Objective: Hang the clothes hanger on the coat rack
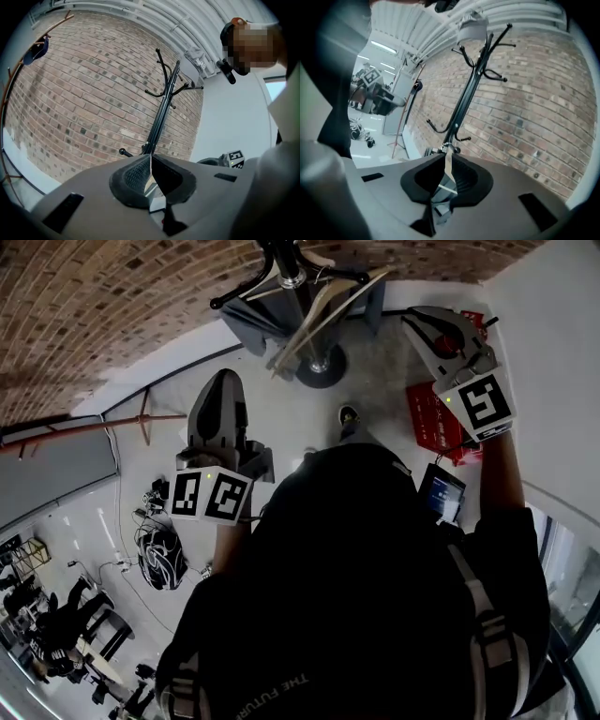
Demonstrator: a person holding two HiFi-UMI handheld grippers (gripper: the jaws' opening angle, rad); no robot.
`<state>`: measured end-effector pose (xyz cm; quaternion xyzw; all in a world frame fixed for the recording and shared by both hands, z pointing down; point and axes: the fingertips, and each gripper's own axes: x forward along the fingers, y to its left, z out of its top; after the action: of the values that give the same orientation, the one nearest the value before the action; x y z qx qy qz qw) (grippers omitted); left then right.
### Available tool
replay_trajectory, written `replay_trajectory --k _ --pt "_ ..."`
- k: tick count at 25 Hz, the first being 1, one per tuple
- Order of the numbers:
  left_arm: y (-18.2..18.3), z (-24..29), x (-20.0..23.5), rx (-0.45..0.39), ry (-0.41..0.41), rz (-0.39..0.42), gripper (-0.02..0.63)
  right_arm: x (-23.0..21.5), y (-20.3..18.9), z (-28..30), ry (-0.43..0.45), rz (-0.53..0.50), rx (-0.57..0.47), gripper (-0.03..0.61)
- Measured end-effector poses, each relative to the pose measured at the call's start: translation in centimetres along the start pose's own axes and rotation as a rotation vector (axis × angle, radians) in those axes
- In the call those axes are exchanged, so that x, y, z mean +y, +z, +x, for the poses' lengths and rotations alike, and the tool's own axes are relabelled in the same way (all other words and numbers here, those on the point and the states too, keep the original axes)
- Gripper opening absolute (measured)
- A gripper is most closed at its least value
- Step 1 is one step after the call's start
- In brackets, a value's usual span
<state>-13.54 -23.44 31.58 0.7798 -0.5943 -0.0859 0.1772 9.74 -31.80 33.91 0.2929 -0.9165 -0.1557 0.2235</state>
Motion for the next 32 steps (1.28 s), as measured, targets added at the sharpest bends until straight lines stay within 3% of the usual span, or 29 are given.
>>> replay_trajectory --k 5,17,32 --pt "0.0 -3.7 0.4 -0.009 -0.020 0.023 0.029 4.3 6.1 -3.3 -0.044 0.096 -0.116 0.037" --pt "-1.0 -11.2 1.3 -0.005 -0.035 0.045 0.029 12.4 8.3 -5.7 -0.078 0.285 -0.143 0.021" --pt "-0.3 -12.4 2.1 -0.026 -0.048 0.033 0.029 14.2 10.1 -4.7 -0.057 0.237 -0.135 0.020"
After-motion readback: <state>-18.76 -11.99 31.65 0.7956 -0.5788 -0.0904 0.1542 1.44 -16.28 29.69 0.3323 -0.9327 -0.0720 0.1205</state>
